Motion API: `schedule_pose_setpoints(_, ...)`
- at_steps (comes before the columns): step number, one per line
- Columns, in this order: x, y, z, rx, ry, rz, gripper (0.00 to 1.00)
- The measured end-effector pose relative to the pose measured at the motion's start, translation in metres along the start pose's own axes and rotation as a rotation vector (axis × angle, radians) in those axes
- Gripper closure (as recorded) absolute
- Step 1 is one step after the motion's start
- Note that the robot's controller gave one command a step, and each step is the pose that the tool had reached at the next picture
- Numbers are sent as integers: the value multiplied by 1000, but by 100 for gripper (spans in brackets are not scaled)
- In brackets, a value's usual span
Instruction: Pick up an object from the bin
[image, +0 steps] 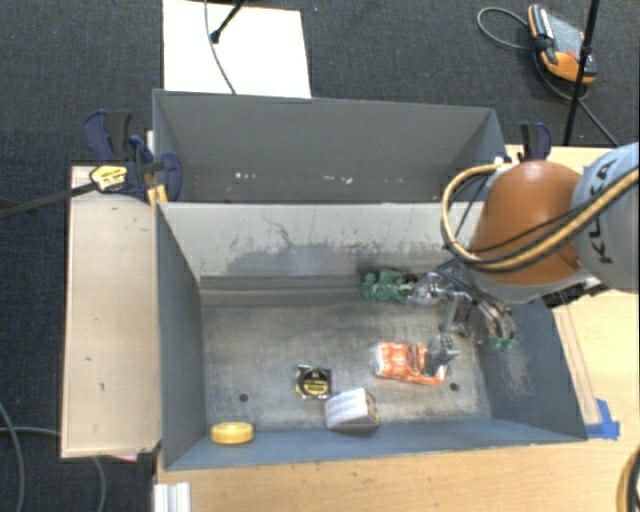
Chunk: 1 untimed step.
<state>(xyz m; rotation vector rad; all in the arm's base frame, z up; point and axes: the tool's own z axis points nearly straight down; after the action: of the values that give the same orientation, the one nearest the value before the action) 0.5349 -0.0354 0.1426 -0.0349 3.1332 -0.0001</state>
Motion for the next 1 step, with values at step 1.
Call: schedule_pose_setpoints(1,16,2,71,-1,4,-7,0)
